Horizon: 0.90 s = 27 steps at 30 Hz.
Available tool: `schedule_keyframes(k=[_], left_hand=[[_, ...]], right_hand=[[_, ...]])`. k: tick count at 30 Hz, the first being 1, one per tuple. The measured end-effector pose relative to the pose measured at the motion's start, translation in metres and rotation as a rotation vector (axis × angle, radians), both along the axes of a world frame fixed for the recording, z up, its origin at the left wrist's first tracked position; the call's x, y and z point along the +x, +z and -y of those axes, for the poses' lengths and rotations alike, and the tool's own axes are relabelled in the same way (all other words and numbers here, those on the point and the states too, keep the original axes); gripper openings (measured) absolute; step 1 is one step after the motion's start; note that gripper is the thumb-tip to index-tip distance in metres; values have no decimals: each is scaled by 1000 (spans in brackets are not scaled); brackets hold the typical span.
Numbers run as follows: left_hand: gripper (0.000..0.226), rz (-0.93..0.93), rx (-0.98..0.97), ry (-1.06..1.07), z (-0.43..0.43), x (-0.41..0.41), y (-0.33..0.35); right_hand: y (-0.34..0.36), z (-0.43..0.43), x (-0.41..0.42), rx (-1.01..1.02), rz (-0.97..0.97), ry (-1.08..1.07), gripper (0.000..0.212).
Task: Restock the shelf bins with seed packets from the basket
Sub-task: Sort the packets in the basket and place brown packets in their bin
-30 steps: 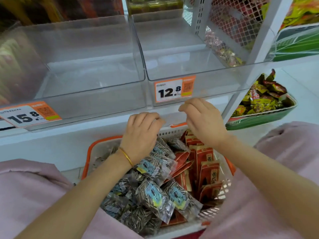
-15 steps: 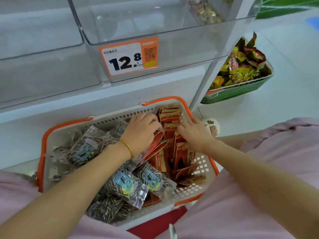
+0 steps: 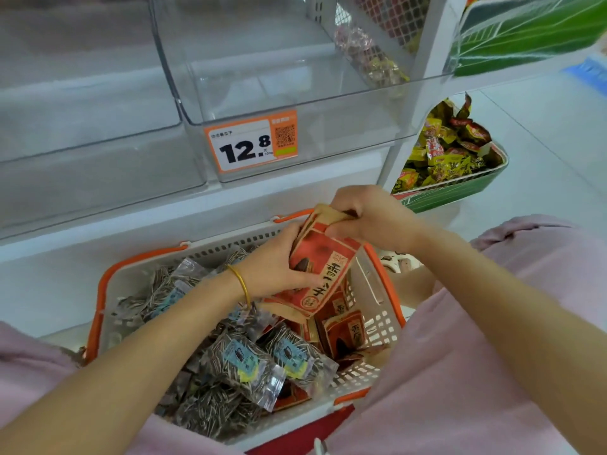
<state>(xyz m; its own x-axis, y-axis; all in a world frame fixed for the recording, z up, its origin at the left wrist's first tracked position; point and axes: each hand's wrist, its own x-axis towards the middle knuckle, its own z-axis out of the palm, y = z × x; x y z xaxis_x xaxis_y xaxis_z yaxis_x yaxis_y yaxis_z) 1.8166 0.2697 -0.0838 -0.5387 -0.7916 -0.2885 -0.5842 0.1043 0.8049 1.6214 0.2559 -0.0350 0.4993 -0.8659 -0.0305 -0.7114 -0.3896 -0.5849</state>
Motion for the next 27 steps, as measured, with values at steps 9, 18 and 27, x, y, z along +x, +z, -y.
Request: schedule_keyframes(k=[9, 18, 27], left_hand=[[40, -366, -262, 211, 3, 18, 92], [41, -316, -765, 477, 44, 28, 184], [32, 3, -790, 494, 96, 24, 184]], right_hand=[[30, -13, 10, 480, 881, -262, 90], [113, 24, 45, 589, 988, -236, 66], [141, 97, 55, 661, 852, -135, 24]])
